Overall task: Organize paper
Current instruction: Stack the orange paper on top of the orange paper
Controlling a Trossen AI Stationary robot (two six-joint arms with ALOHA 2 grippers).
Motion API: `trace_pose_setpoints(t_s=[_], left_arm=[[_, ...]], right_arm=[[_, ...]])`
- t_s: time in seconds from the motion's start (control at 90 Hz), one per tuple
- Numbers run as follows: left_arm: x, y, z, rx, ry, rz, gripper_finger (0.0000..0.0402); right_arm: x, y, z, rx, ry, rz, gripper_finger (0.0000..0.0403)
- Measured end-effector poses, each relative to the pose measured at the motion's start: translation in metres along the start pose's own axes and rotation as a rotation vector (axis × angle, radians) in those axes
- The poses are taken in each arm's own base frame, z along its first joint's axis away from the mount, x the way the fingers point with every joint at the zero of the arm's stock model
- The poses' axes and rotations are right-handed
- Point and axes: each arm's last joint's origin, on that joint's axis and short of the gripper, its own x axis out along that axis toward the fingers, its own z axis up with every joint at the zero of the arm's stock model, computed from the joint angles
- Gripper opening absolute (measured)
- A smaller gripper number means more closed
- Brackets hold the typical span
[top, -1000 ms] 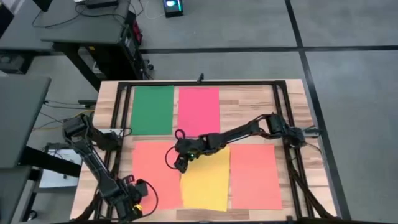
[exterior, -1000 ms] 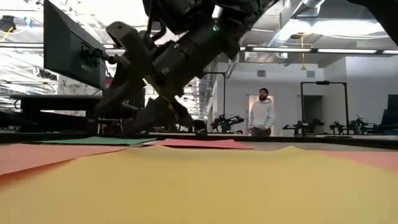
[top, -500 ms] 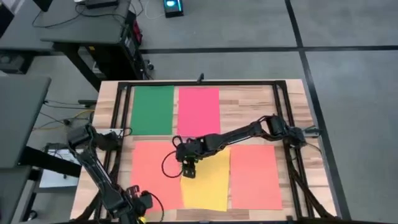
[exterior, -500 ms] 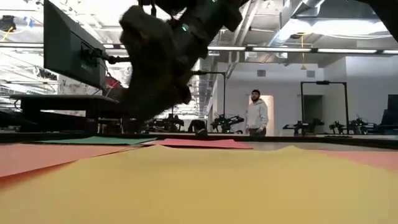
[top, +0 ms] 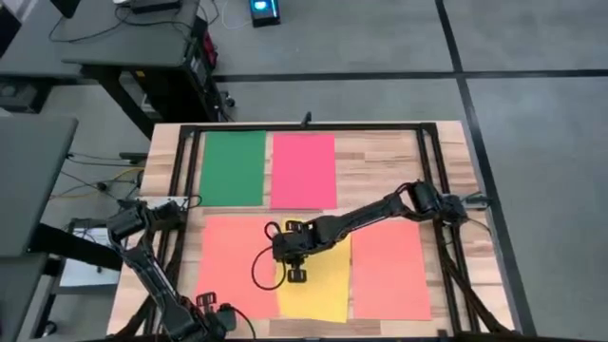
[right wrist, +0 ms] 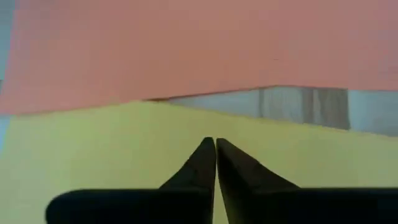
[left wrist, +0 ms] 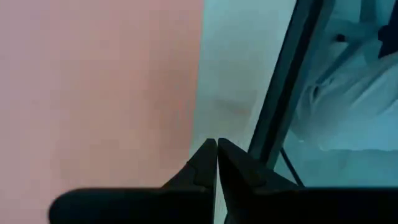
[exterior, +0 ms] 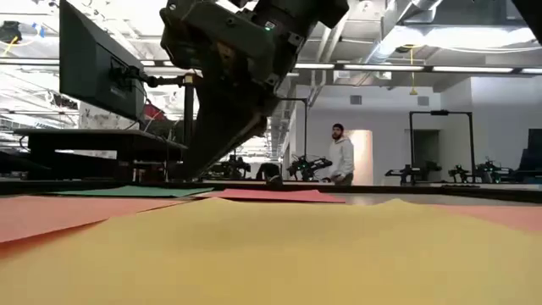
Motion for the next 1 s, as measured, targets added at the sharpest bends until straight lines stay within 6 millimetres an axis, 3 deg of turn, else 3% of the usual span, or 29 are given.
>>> trace_pose_setpoints(t_s=[1.0], left_arm=[[0.004,0.02,-0.031,-0.069,0.139,0.192,0.0]], right_arm=[[0.0,0.002,0.009,0.036,-0.098,0.023,0.0]])
